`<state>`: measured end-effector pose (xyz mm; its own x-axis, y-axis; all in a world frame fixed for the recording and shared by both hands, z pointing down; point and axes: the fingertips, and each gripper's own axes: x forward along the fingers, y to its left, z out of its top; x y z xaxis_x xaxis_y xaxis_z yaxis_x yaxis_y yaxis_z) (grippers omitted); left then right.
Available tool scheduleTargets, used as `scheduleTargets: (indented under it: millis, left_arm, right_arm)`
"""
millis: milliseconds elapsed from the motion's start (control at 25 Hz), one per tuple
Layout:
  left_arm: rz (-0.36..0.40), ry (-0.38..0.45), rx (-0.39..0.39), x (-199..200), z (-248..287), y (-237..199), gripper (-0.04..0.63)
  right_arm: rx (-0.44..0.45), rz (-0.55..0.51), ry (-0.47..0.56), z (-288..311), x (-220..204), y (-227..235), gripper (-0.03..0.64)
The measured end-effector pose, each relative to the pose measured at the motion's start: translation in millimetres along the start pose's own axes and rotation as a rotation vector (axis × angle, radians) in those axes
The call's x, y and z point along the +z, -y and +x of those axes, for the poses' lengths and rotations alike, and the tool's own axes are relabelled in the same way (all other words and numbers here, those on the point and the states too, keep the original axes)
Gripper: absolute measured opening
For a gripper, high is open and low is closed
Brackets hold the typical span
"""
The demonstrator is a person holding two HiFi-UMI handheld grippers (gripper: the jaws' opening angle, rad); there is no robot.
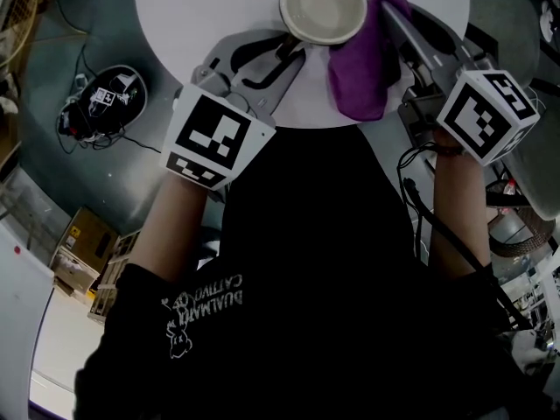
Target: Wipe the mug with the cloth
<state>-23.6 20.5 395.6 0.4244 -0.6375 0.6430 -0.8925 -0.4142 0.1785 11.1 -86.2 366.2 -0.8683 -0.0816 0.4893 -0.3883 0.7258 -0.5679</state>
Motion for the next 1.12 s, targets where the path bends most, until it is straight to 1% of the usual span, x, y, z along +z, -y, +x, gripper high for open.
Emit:
scheduleTargets:
  millis: [80, 200, 320, 520, 680, 1120]
  left_arm:
    - [0.008, -0.002, -0.010, -1.7, 0.7, -0.7, 0.085]
    - [0.015, 0.002, -0.028, 1.0, -0.9, -3.7, 0.087]
    - [0.024, 0.004, -0.039, 5.4, -2.6, -5.2, 0.087]
    - [0.056, -0.003, -0.051, 7.0, -5.0, -6.0, 0.087]
    - [0.083, -0.012, -0.060, 7.9, -7.4, -3.4, 0.086]
    - [0.109, -0.022, -0.090, 2.5, -9.0, -1.2, 0.086]
  right_arm:
    - [0.001, -0.007, 0.003, 4.0, -0.1, 1.4, 0.038]
    - [-0.023, -0.012, 0.000, 8.6, 7.1, 1.2, 0.038]
    - [-0.043, -0.039, -0.006, 10.9, 13.5, 2.4, 0.037]
    - [-0.077, -0.062, -0.013, 13.8, 19.0, 3.9, 0.037]
    - [-0.101, -0.116, -0.026, 14.2, 22.8, 2.9, 0.035]
    - [-0.167, -0.234, -0.111, 24.2, 29.9, -3.6, 0.032]
